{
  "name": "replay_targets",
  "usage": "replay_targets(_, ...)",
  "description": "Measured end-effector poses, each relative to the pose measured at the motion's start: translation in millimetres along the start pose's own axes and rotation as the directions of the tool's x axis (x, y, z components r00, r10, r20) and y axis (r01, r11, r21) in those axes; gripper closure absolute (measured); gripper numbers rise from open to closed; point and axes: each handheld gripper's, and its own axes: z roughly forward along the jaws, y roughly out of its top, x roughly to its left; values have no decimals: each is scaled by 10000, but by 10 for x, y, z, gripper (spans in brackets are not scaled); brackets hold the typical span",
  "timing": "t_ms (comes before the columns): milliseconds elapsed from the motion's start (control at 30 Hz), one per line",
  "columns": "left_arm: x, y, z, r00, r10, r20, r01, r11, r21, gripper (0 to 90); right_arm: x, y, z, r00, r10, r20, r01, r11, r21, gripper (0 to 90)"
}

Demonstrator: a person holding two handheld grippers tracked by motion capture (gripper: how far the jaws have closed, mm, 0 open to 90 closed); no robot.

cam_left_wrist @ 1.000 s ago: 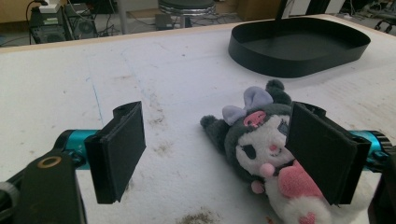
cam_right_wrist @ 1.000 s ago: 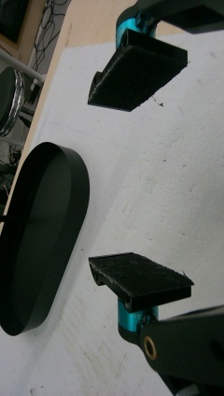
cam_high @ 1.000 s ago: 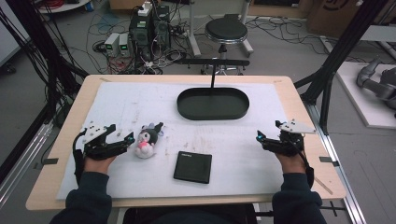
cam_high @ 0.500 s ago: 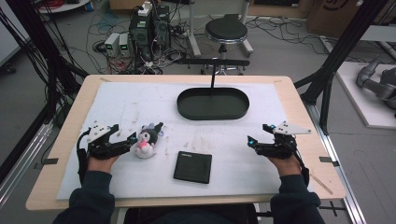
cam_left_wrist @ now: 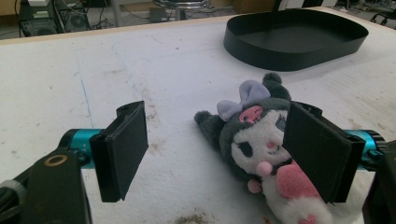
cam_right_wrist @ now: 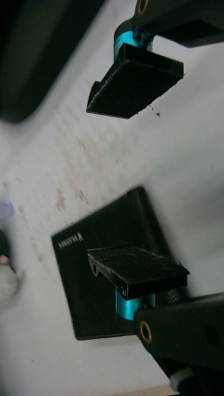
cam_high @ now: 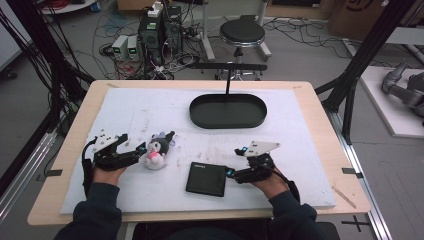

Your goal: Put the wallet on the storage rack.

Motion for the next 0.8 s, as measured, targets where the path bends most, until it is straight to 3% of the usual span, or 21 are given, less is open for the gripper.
replay_targets(133,-9,-9,1,10000,20,18,-20,10000,66,223,107,-14,332,9967,-293,-763,372,9938,1043,306)
replay_targets(200,-7,-15,4,10000,6,31,-6,9999,107,223,116,-19,377,9961,-371,-806,465,9919,1179,308)
replay_targets(333,-1,-23,2,10000,-35,28,35,9999,120,223,37,-28,429,9922,145,-1242,10,9923,1236,308)
replay_targets(367,1,-25,2,10000,-47,20,47,9999,127,224,-3,-40,448,9864,552,-1547,-342,9902,1355,307)
replay_targets(400,2,-26,1,10000,-54,16,54,9999,145,224,-3,-40,448,9864,552,-1547,-342,9902,1355,307)
replay_targets(467,7,-27,0,10000,-72,35,72,9999,149,225,-28,-42,455,9790,664,-1925,-401,9897,1371,399)
replay_targets(533,10,-28,1,10000,-61,44,60,9999,153,226,-21,-39,438,9772,796,-1969,-510,9879,1462,434)
replay_targets(633,16,-29,0,10000,-70,6,70,9998,162,229,-94,-37,384,9761,1114,-1868,-857,9864,1401,659)
replay_targets(800,26,-32,-1,9999,-103,-6,104,9997,204,230,-126,-19,296,9785,1142,-1718,-942,9883,1200,811)
